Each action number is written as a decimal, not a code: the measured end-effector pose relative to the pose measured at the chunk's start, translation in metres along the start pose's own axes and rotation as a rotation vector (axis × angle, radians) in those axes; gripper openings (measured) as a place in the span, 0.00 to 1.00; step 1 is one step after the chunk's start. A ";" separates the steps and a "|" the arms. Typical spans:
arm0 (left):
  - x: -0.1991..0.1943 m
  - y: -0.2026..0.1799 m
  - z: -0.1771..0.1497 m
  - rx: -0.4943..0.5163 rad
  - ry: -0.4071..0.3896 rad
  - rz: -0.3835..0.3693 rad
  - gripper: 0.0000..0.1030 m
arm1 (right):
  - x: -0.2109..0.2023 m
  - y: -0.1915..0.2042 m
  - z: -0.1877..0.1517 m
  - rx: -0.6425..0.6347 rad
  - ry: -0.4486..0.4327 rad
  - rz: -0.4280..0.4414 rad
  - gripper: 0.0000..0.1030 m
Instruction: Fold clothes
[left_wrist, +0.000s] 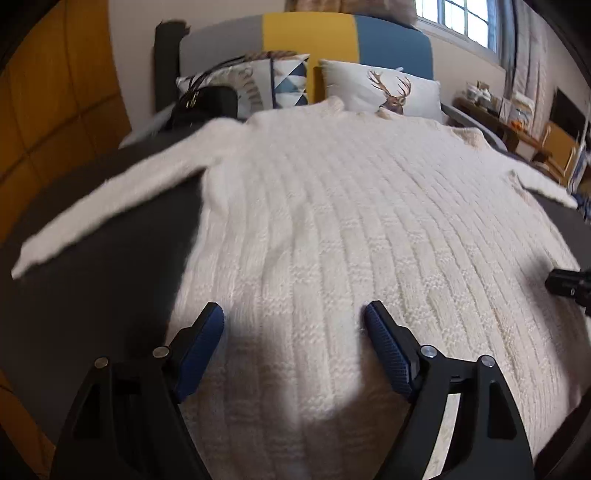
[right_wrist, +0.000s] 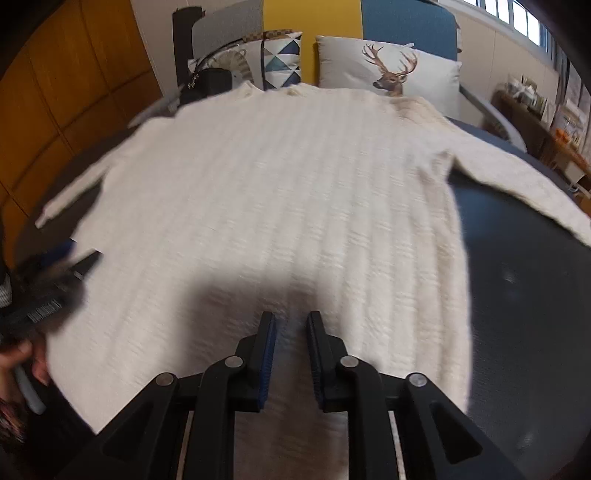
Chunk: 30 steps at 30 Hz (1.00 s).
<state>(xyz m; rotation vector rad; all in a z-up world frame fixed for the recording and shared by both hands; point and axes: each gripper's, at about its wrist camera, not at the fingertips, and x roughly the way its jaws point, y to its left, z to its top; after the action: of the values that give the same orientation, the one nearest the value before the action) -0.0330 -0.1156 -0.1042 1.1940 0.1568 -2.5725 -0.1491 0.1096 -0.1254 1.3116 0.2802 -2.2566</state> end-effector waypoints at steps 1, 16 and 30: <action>0.002 0.004 -0.001 -0.007 0.004 -0.004 0.85 | -0.002 -0.003 -0.003 -0.011 -0.002 -0.015 0.15; -0.026 -0.003 0.034 -0.045 -0.084 -0.005 0.85 | -0.048 -0.020 0.003 0.074 -0.087 0.062 0.17; 0.006 -0.004 0.007 0.039 0.013 -0.026 0.91 | -0.043 -0.043 -0.047 0.027 0.008 0.036 0.19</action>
<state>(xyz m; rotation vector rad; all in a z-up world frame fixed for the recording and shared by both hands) -0.0429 -0.1152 -0.1046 1.2311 0.1257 -2.6016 -0.1192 0.1798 -0.1163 1.3292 0.2284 -2.2328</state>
